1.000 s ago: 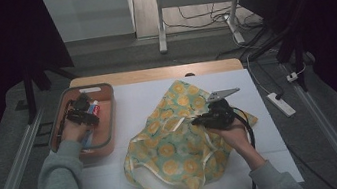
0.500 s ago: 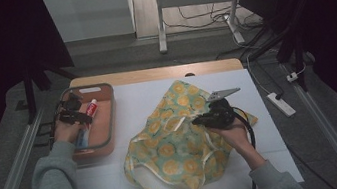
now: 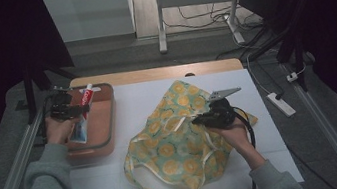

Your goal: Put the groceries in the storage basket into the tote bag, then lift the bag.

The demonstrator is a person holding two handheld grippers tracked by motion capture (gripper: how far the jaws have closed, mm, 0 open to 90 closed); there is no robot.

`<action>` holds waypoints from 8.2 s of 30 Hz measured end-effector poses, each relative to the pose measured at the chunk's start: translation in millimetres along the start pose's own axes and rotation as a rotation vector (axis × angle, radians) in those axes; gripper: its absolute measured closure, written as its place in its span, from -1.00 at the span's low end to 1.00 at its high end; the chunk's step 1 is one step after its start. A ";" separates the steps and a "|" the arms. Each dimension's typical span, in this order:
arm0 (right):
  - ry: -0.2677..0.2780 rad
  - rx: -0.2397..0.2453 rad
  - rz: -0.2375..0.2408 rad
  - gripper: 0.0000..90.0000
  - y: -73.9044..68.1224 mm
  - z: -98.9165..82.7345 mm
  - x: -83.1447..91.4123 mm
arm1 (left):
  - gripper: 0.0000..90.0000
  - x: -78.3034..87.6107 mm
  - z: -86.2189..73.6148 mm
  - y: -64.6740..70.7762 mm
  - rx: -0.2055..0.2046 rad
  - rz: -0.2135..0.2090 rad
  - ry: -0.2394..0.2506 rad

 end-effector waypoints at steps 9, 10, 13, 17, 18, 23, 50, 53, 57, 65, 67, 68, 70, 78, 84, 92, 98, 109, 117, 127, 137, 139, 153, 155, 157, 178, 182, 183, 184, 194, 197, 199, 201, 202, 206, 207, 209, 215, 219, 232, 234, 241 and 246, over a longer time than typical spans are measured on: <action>0.004 0.000 0.001 0.92 -0.3 0.6 0.7 | 0.68 41.3 8.6 14.6 -0.027 -0.062 0.184; 0.005 0.000 0.001 0.92 -0.5 0.7 0.7 | 0.68 45.2 9.2 16.8 -0.025 -0.072 0.205; 0.007 0.002 0.002 0.92 -1.0 1.3 1.1 | 0.68 55.0 10.4 25.6 -0.029 -0.123 0.247; 0.008 -0.002 -0.001 0.92 0.4 1.2 2.0 | 0.68 63.2 9.9 42.0 -0.056 -0.185 0.287; 0.009 -0.003 -0.002 0.92 0.7 1.1 2.2 | 0.69 64.3 9.1 46.5 -0.059 -0.204 0.298; 0.009 -0.003 -0.003 0.92 0.8 1.1 2.3 | 0.69 66.7 2.9 66.4 -0.089 -0.249 0.343; 0.022 -0.005 -0.022 0.92 4.0 2.3 7.2 | 0.69 77.0 -10.7 148.1 -0.259 -0.485 0.324; 0.024 -0.005 -0.023 0.92 3.8 2.4 7.3 | 0.69 77.8 -13.5 162.4 -0.294 -0.502 0.312; 0.027 0.001 -0.023 0.92 3.6 2.8 7.2 | 0.69 77.1 -18.9 182.3 -0.334 -0.546 0.293; 0.028 0.003 -0.019 0.92 3.3 2.8 7.6 | 0.69 60.7 -32.0 214.4 -0.408 -0.580 0.213; 0.029 0.004 -0.020 0.92 3.4 3.0 8.0 | 0.69 58.4 -34.4 218.9 -0.413 -0.590 0.201; 0.030 0.004 -0.022 0.92 3.7 3.0 8.1 | 0.69 57.5 -35.5 220.7 -0.418 -0.596 0.196; 0.031 0.002 -0.022 0.92 4.3 2.8 8.2 | 0.69 56.0 -37.8 224.1 -0.429 -0.601 0.179; 0.036 -0.001 -0.022 0.92 4.8 3.3 10.0 | 0.69 59.3 -54.0 237.2 -0.475 -0.618 0.132; 0.047 -0.004 -0.023 0.92 5.1 4.7 12.0 | 0.69 68.3 -70.7 253.1 -0.535 -0.642 0.096; 0.052 0.001 -0.018 0.92 3.5 6.2 12.3 | 0.69 52.7 -91.9 267.0 -0.577 -0.613 -0.001; 0.072 -0.010 0.004 0.92 0.6 9.4 13.6 | 0.69 28.2 -96.3 276.6 -0.599 -0.561 -0.060; 0.149 0.003 0.051 0.92 -16.8 24.0 25.5 | 0.69 -6.8 -92.9 288.5 -0.595 -0.506 -0.131; 0.174 0.010 0.086 0.92 -29.0 30.2 27.9 | 0.69 -25.5 -78.9 292.2 -0.561 -0.482 -0.121; 0.196 0.010 0.107 0.92 -35.3 33.5 31.1 | 0.68 -57.2 -67.6 296.0 -0.507 -0.430 -0.116; 0.195 0.011 0.109 0.92 -36.7 33.5 29.5 | 0.68 -87.7 -55.8 293.2 -0.415 -0.387 -0.082; 0.195 0.007 0.106 0.92 -34.8 32.8 28.9 | 0.67 -95.0 -56.8 293.9 -0.408 -0.380 -0.094; 0.180 -0.035 0.069 0.92 -16.7 24.3 27.4 | 0.05 -59.0 -59.1 298.7 -0.448 -0.471 -0.067; 0.173 -0.034 0.062 0.91 -15.6 22.9 26.5 | 0.00 -42.9 -60.1 297.9 -0.487 -0.487 -0.040; 0.165 -0.037 0.060 0.91 -14.6 21.3 25.3 | -0.01 -27.2 -60.5 293.9 -0.505 -0.502 -0.012; 0.078 -0.027 0.017 0.90 -24.8 -10.2 15.9 | -0.05 38.6 -52.0 191.7 -0.433 -0.441 0.114; 0.075 -0.005 0.001 0.90 -31.7 -14.4 19.4 | -0.07 34.2 -52.5 180.3 -0.425 -0.407 0.106; 0.073 0.000 0.003 0.90 -33.4 -15.4 20.5 | -0.07 33.9 -52.8 177.8 -0.425 -0.401 0.104; 0.069 0.003 0.006 0.90 -35.0 -16.4 21.5 | -0.07 33.8 -53.0 174.9 -0.421 -0.393 0.104; 0.064 -0.004 0.005 0.90 -32.8 -22.6 26.7 | -0.10 35.4 -61.8 164.2 -0.417 -0.367 0.090; 0.069 -0.005 -0.003 0.90 -31.5 -22.0 28.8 | -0.12 36.4 -63.8 167.5 -0.435 -0.372 0.078; 0.074 -0.006 -0.008 0.90 -30.6 -21.5 30.4 | -0.13 36.9 -65.9 169.0 -0.446 -0.378 0.063; 0.080 -0.010 -0.009 0.90 -29.0 -21.2 31.6 | -0.13 36.9 -68.4 169.1 -0.458 -0.372 0.049; 0.080 -0.011 -0.012 0.90 -28.0 -21.4 31.9 | -0.15 36.1 -69.7 169.1 -0.460 -0.367 0.042; 0.080 -0.016 -0.015 0.89 -26.6 -22.5 31.5 | -0.18 25.9 -75.3 171.5 -0.486 -0.327 -0.008; 0.079 -0.014 -0.015 0.89 -26.5 -22.3 31.8 | -0.19 22.0 -76.6 173.3 -0.497 -0.312 -0.016; 0.080 -0.013 -0.016 0.89 -26.2 -22.1 32.3 | -0.19 12.4 -79.7 178.0 -0.515 -0.301 -0.046; 0.078 -0.023 -0.009 0.81 -24.6 -23.4 31.7 | 0.61 -10.0 -85.0 188.3 -0.542 -0.261 -0.122; 0.081 0.024 -0.083 -0.04 -33.2 -18.6 36.5 | 0.96 -7.6 -85.1 186.0 -0.529 -0.277 -0.136; 0.014 0.037 -0.241 -0.45 -110.5 -73.6 97.8 | 0.97 4.8 -80.1 175.9 -0.471 -0.331 -0.105; -0.018 0.013 -0.247 -0.50 -112.2 -86.8 88.1 | 0.97 4.4 -79.5 176.6 -0.468 -0.335 -0.105; -0.136 0.012 -0.268 -0.42 -111.9 -108.1 39.3 | 0.97 4.8 -80.3 176.4 -0.464 -0.336 -0.109; -0.182 0.005 -0.248 0.50 -95.4 -114.9 22.1 | 0.97 5.3 -81.6 175.7 -0.460 -0.348 -0.118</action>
Point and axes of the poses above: each handheld gripper's, and its own axes: x roughly backward along the jaws, z roughly out of its top, y roughly to its right, the point moved 3 cm from there along -x, roughly forward along the jaws, and after that the axes turned 7 degrees about y, right-handed, at the moved point
